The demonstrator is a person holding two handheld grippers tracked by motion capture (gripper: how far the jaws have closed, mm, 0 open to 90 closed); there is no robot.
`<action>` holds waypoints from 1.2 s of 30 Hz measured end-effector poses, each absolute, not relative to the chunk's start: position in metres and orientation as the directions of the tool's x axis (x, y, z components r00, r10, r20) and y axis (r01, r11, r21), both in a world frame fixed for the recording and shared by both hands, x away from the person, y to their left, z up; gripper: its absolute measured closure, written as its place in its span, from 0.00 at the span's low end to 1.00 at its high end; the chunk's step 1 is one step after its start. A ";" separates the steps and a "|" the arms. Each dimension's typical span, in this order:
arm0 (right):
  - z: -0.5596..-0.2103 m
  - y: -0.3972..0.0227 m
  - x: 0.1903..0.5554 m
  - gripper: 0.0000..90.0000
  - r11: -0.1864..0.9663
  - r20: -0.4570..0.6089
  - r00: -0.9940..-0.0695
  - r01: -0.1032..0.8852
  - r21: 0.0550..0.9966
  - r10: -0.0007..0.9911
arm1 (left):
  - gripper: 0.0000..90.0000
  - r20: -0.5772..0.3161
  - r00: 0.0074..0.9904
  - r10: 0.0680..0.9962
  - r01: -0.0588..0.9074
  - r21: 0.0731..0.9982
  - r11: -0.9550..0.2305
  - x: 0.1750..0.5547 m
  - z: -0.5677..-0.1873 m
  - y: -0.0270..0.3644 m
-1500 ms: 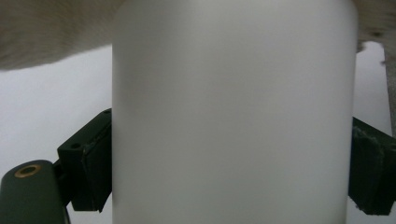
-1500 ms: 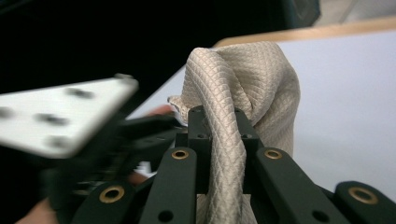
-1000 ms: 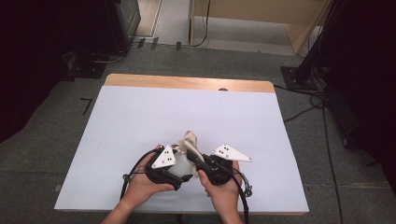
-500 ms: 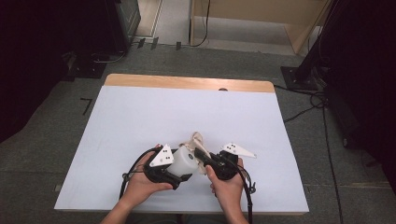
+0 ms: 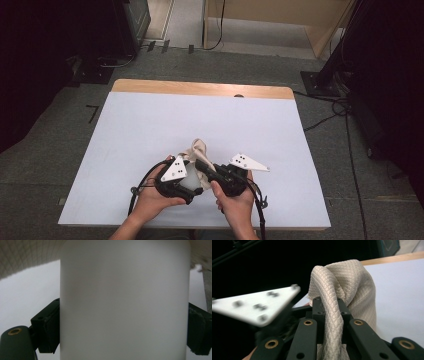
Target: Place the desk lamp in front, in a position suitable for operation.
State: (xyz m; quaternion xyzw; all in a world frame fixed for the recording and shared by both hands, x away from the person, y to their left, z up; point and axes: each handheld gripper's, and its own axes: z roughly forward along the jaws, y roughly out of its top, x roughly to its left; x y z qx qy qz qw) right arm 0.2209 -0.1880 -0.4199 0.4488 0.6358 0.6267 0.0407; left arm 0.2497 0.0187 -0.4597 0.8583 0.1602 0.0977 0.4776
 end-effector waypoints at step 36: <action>-0.441 -0.200 0.226 0.92 -0.172 0.484 -0.525 0.534 0.828 0.700 | 0.10 -0.047 0.939 0.341 0.209 0.864 -0.459 0.258 -0.461 0.029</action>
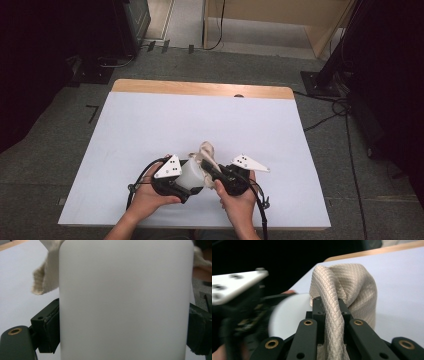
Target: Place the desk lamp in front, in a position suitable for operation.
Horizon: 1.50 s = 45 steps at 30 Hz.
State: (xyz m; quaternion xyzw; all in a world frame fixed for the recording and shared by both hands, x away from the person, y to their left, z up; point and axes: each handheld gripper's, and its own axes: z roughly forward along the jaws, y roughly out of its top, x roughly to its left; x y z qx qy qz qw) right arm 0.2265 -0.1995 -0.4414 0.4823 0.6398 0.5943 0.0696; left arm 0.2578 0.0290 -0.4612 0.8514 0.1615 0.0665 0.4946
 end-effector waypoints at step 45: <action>-0.421 -0.184 0.210 0.91 -0.139 0.442 -0.633 0.470 0.872 0.636 | 0.10 -0.013 0.951 0.308 0.163 0.869 -0.467 0.255 -0.462 0.029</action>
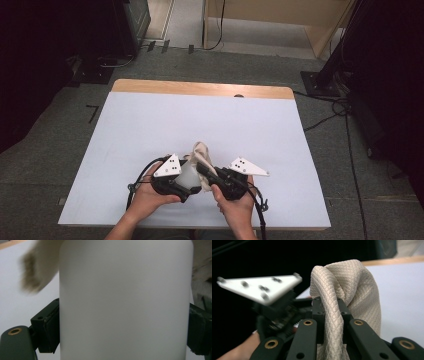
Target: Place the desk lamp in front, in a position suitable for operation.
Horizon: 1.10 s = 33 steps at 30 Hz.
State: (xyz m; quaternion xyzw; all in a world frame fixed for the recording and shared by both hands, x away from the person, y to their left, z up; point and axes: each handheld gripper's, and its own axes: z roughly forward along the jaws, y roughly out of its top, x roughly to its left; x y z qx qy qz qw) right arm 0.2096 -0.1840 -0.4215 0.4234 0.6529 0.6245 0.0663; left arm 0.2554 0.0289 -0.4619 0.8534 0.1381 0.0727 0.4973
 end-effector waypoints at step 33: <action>-0.443 -0.220 0.235 0.91 -0.225 0.520 -0.447 0.561 0.797 0.728 | 0.10 -0.110 0.891 0.441 0.291 0.882 -0.370 0.262 -0.463 0.038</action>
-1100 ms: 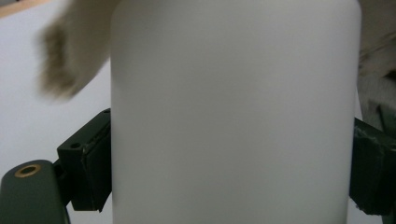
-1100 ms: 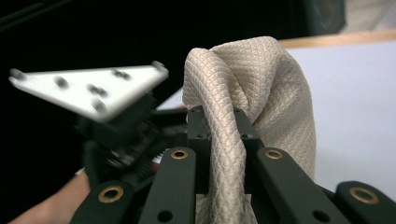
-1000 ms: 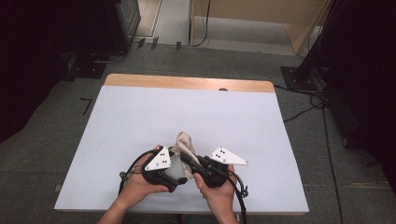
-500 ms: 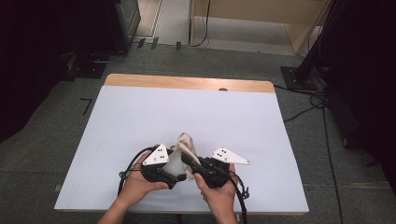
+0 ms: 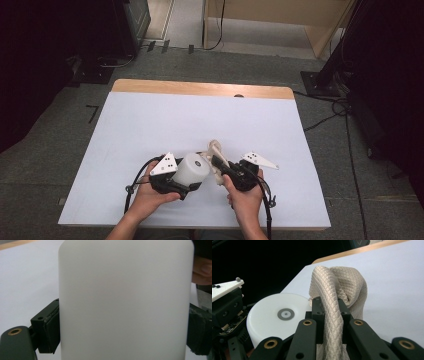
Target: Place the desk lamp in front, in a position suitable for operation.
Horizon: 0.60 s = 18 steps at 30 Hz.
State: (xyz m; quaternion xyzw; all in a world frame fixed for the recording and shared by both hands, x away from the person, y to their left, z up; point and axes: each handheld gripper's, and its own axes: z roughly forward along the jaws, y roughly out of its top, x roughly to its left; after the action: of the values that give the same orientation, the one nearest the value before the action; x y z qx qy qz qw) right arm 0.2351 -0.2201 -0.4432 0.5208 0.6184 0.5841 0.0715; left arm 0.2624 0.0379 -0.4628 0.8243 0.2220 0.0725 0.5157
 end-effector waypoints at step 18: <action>-0.450 -0.243 0.240 0.91 -0.210 0.471 -0.403 0.541 0.814 0.785 | 0.09 -0.076 0.859 0.505 0.257 0.920 -0.297 0.262 -0.472 0.050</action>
State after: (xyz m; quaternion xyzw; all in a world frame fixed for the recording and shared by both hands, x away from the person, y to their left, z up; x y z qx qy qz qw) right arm 0.2404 -0.2432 -0.4501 0.5355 0.6192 0.5641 0.1079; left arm 0.2619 0.0497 -0.4716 0.7972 0.2390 0.1147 0.5424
